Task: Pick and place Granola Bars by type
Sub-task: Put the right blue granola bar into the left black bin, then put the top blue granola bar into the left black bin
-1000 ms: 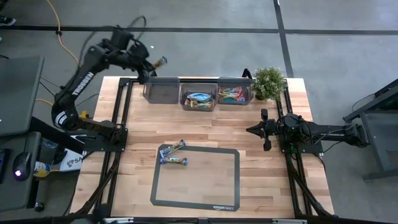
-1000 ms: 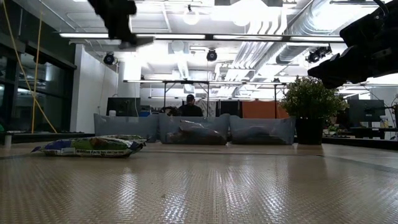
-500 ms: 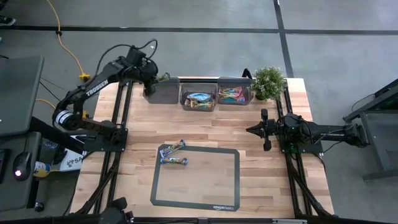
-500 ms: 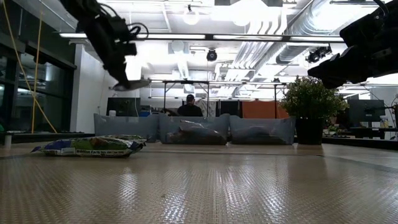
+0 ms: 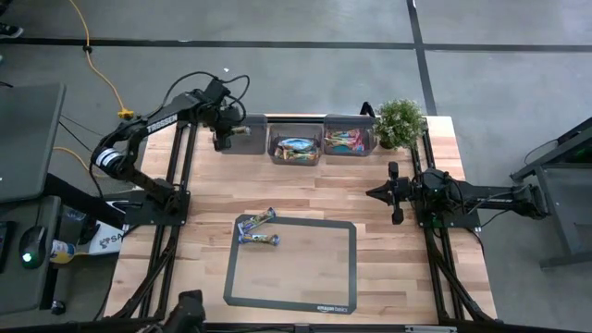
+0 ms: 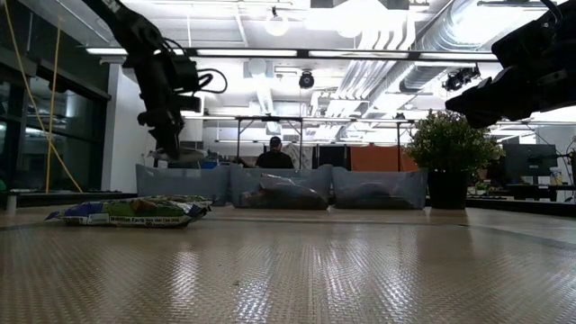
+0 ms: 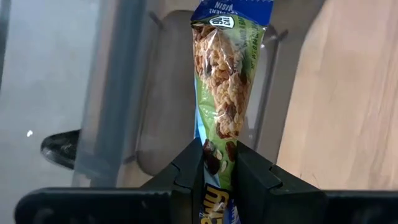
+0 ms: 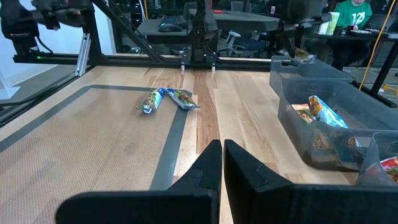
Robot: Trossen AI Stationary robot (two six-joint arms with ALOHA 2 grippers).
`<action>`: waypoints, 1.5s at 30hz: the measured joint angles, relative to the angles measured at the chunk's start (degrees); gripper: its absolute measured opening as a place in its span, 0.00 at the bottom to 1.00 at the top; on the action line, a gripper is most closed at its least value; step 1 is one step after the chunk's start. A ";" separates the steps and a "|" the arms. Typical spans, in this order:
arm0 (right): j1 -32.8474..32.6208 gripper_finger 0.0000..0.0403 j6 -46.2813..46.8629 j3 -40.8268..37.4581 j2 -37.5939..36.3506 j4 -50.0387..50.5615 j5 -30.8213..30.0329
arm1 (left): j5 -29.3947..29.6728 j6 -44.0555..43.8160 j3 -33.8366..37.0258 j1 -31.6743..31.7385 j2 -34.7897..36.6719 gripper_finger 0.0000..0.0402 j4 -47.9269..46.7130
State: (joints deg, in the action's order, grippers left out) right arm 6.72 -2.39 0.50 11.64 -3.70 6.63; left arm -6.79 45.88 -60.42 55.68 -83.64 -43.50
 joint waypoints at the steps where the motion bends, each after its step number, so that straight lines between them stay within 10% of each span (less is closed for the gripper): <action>1: -0.01 0.00 0.01 0.02 0.02 0.00 0.00 | 0.12 0.82 0.00 -0.24 -0.57 0.16 -0.01; 32: -0.02 0.00 0.00 0.00 0.02 0.00 0.00 | 3.20 -1.12 -0.02 -7.74 -9.09 0.16 1.97; 45: -0.01 0.00 0.01 0.01 0.00 0.00 -0.02 | 7.13 -4.94 -0.02 -7.72 -9.15 0.46 1.22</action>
State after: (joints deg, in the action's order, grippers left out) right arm 6.71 -2.38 0.50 11.64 -3.70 6.61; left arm 0.34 40.94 -60.45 47.97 -92.79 -42.28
